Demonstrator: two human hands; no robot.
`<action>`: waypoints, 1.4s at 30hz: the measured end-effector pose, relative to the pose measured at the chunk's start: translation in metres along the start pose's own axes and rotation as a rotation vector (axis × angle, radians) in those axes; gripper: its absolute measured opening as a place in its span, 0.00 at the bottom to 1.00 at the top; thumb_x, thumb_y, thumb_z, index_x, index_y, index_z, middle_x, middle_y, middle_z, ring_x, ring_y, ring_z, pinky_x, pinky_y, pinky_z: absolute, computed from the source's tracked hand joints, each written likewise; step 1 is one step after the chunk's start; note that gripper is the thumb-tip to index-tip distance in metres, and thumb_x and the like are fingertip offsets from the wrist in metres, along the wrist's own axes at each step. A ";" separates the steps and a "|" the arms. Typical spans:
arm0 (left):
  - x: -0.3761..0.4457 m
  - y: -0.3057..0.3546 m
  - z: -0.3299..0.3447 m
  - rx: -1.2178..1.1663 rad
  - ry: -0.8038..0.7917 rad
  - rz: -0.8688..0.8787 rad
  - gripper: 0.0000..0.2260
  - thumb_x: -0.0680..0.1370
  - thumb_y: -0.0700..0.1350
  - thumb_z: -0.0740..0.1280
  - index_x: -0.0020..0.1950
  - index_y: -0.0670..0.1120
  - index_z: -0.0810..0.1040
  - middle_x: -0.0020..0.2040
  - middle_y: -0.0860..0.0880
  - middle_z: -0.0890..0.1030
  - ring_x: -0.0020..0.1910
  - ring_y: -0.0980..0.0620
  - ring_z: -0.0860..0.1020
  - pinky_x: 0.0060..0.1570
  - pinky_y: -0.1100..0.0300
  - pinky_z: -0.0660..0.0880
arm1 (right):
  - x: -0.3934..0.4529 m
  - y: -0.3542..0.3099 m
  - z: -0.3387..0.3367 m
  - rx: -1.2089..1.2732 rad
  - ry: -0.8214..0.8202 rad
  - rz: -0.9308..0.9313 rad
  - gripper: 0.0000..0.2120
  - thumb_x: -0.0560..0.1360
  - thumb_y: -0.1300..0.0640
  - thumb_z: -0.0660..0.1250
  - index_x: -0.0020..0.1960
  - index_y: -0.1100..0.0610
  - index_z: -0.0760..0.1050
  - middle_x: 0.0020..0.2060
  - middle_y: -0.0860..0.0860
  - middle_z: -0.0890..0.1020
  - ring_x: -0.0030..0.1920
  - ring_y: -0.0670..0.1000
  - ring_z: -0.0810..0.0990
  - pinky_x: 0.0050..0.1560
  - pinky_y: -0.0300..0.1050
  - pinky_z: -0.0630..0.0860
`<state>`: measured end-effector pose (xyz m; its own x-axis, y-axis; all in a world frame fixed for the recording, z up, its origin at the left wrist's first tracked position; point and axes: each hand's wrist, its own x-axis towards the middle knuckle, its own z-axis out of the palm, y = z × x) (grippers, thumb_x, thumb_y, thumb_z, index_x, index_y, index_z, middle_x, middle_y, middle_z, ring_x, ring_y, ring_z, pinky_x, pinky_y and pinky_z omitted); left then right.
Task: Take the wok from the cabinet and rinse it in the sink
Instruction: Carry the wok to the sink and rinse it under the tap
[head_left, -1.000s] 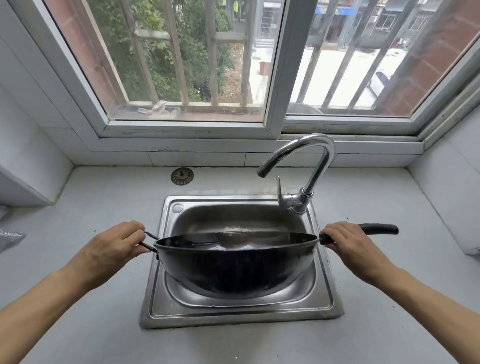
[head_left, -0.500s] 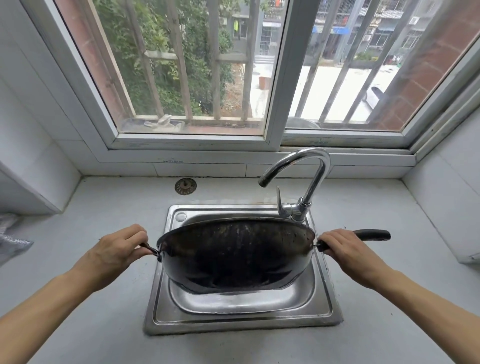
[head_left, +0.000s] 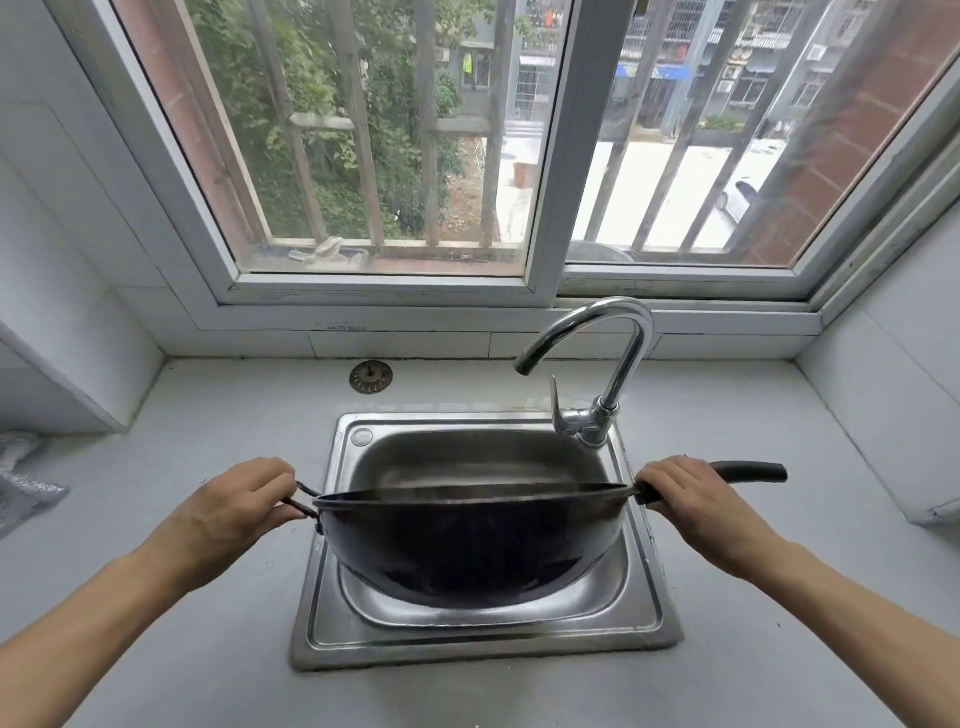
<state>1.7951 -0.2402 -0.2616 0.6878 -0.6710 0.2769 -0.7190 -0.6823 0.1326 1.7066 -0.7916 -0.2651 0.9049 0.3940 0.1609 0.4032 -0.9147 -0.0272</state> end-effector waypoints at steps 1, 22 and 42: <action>-0.001 0.001 0.001 0.023 0.008 0.013 0.14 0.80 0.55 0.59 0.44 0.46 0.72 0.45 0.52 0.74 0.38 0.49 0.73 0.36 0.54 0.74 | -0.001 -0.001 0.000 -0.008 0.007 -0.002 0.14 0.71 0.58 0.73 0.53 0.55 0.73 0.49 0.48 0.78 0.48 0.51 0.75 0.52 0.45 0.70; 0.003 0.009 -0.006 0.228 0.125 0.171 0.13 0.80 0.52 0.60 0.43 0.43 0.72 0.48 0.45 0.75 0.48 0.46 0.75 0.50 0.52 0.70 | -0.008 -0.005 -0.002 -0.024 0.094 -0.016 0.08 0.76 0.56 0.65 0.53 0.58 0.73 0.48 0.51 0.77 0.48 0.54 0.75 0.51 0.48 0.72; -0.004 0.009 -0.031 0.278 0.058 0.120 0.15 0.77 0.56 0.60 0.41 0.44 0.72 0.55 0.44 0.75 0.55 0.42 0.75 0.50 0.51 0.75 | -0.018 -0.038 -0.026 -0.059 0.028 0.053 0.17 0.70 0.60 0.75 0.55 0.58 0.73 0.49 0.52 0.77 0.47 0.55 0.75 0.46 0.51 0.78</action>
<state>1.7824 -0.2346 -0.2317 0.5869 -0.7397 0.3293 -0.7346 -0.6575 -0.1676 1.6712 -0.7661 -0.2418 0.9202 0.3433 0.1881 0.3456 -0.9381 0.0215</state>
